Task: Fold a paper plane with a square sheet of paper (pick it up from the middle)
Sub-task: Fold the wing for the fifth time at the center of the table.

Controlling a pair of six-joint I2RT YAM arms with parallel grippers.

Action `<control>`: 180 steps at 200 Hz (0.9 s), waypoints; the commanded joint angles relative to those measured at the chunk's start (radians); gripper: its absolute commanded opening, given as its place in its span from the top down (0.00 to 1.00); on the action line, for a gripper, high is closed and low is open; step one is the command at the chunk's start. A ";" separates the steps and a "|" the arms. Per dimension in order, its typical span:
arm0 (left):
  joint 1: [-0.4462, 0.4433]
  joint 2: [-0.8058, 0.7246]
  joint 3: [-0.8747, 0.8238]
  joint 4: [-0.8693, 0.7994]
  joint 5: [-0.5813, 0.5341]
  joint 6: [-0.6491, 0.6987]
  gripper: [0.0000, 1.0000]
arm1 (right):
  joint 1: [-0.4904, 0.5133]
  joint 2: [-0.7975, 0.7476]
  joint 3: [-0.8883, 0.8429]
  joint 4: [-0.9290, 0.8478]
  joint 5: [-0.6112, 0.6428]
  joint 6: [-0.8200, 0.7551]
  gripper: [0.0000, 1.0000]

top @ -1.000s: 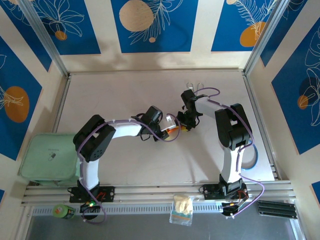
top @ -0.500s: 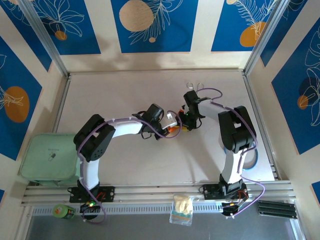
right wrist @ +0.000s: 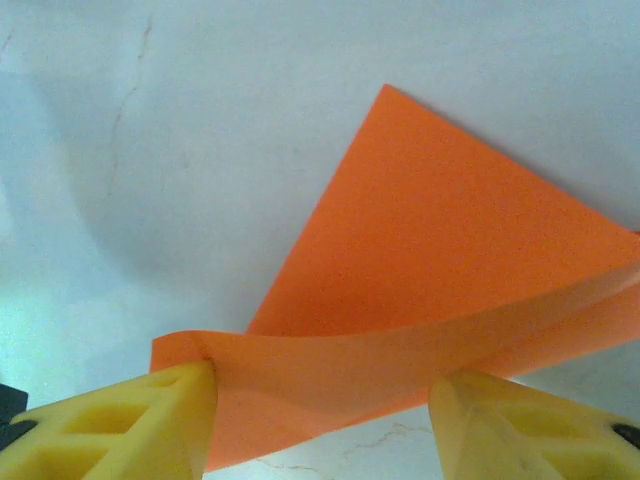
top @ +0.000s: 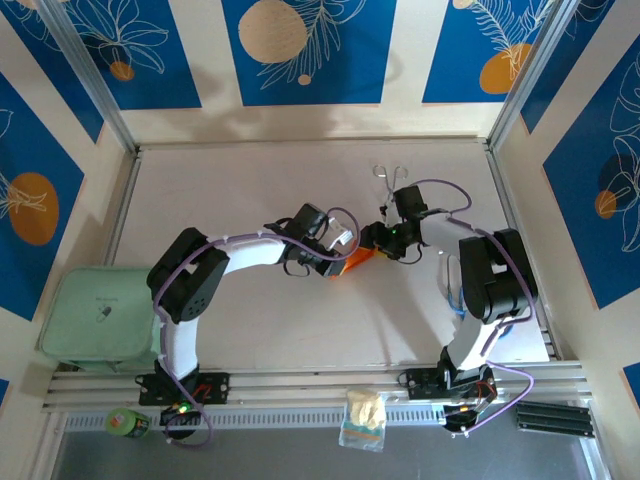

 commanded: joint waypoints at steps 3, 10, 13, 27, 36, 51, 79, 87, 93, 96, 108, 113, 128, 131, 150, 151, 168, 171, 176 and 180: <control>0.014 0.027 -0.003 0.012 0.081 -0.150 0.98 | 0.000 -0.038 -0.028 0.048 -0.058 -0.022 0.40; 0.015 0.032 0.000 0.012 0.095 -0.173 0.97 | 0.000 -0.040 -0.033 0.049 -0.056 -0.023 0.40; 0.015 0.035 0.001 0.012 0.101 -0.184 0.97 | 0.000 -0.042 -0.036 0.051 -0.056 -0.023 0.40; 0.021 0.051 0.004 0.016 0.127 -0.232 0.98 | 0.000 -0.046 -0.048 0.057 -0.054 -0.023 0.39; 0.023 0.060 0.006 0.019 0.138 -0.257 0.98 | -0.001 -0.047 -0.054 0.058 -0.050 -0.022 0.39; 0.024 0.073 0.015 0.011 0.146 -0.281 0.98 | 0.002 -0.054 -0.057 0.048 -0.037 -0.022 0.39; 0.026 0.095 0.030 0.006 0.160 -0.316 0.98 | 0.011 -0.053 -0.051 0.023 -0.011 -0.033 0.39; 0.027 0.101 0.033 0.006 0.164 -0.322 0.98 | 0.013 -0.045 -0.044 0.013 -0.002 -0.036 0.39; 0.027 0.104 0.034 0.004 0.165 -0.329 0.98 | 0.015 -0.038 -0.040 0.008 0.002 -0.038 0.39; 0.027 0.106 0.034 0.004 0.166 -0.332 0.98 | 0.017 -0.034 -0.037 0.004 0.005 -0.040 0.39; 0.029 0.107 0.034 0.004 0.167 -0.342 0.98 | 0.019 -0.022 -0.030 -0.001 0.012 -0.039 0.40; 0.031 0.107 0.033 0.006 0.168 -0.346 0.98 | 0.019 -0.019 -0.028 -0.002 0.014 -0.039 0.40; 0.036 0.106 0.025 0.018 0.168 -0.366 0.98 | 0.023 -0.017 -0.028 -0.002 0.025 -0.033 0.40; 0.038 0.105 0.024 0.021 0.168 -0.372 0.97 | 0.022 -0.019 -0.029 0.000 0.026 -0.032 0.40; 0.045 0.098 0.005 0.058 0.173 -0.409 0.98 | 0.022 -0.044 -0.047 0.028 0.020 -0.026 0.40; 0.046 0.099 0.003 0.060 0.173 -0.410 0.98 | 0.022 -0.046 -0.047 0.030 0.018 -0.026 0.40; 0.057 0.093 -0.026 0.116 0.173 -0.460 0.98 | 0.024 -0.076 -0.072 0.065 0.002 -0.019 0.40; 0.058 0.091 -0.033 0.126 0.173 -0.470 0.98 | 0.024 -0.081 -0.078 0.073 -0.003 -0.020 0.39; 0.063 0.088 -0.046 0.147 0.173 -0.489 0.97 | 0.024 -0.088 -0.085 0.083 -0.011 -0.019 0.39; 0.064 0.086 -0.056 0.165 0.173 -0.503 0.98 | 0.027 -0.092 -0.089 0.090 -0.014 -0.018 0.39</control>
